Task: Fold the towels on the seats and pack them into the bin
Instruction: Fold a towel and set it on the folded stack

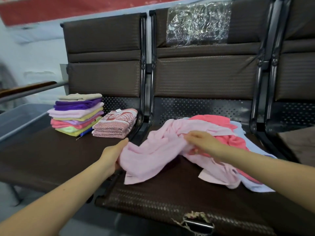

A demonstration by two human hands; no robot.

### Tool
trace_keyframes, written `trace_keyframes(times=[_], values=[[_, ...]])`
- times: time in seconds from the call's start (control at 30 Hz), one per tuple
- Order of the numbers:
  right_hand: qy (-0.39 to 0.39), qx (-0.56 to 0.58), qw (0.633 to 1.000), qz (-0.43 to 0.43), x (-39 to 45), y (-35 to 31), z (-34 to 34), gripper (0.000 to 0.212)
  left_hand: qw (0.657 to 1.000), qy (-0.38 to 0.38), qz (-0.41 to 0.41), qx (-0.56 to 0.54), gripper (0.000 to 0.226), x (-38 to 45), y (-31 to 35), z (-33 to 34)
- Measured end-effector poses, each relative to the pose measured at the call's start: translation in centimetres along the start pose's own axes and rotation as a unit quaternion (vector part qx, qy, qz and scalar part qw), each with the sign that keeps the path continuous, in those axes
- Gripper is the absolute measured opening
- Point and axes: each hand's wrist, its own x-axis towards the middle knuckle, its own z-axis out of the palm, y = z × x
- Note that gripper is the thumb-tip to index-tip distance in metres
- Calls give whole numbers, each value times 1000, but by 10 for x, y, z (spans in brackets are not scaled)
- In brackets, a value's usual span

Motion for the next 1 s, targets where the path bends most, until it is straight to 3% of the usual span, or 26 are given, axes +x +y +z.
trace_keyframes(times=[0.07,0.17,0.3,0.37,0.43,0.5,0.57,0.63,0.7,0.77,0.9,0.93,1.0], values=[[77,154,985,9,-6,-19,-22,18,997,-51,-8,64,21,-10,0,5],[165,266,950,-11,-11,-39,-56,20,972,-135,-23,190,13,-41,1,26],[225,354,908,-5,-21,-49,-82,26,887,-319,-58,329,12,-86,-5,65],[261,280,923,21,-24,-48,-89,28,824,-361,-66,431,23,-98,-13,86],[267,22,962,53,-29,-38,-100,29,791,-353,-43,499,32,-98,-18,105],[196,-230,949,88,-37,-17,-110,34,803,-310,6,509,35,-81,-22,119],[131,-327,925,142,-45,5,-116,36,830,-235,85,499,35,-56,-24,127],[141,-326,921,162,-50,18,-119,33,817,-154,174,528,34,-34,-24,133],[194,-287,924,160,-50,21,-120,39,805,-113,206,544,41,-21,-27,138],[181,-301,920,174,-51,20,-120,40,810,-127,198,537,39,-18,-28,145],[77,-314,926,197,-56,12,-117,22,799,-187,188,540,18,-25,-30,161],[75,-289,937,184,-56,8,-117,20,802,-191,188,535,12,-27,-27,162],[97,-203,963,147,-55,0,-120,23,861,-195,161,441,7,-29,-17,158]])
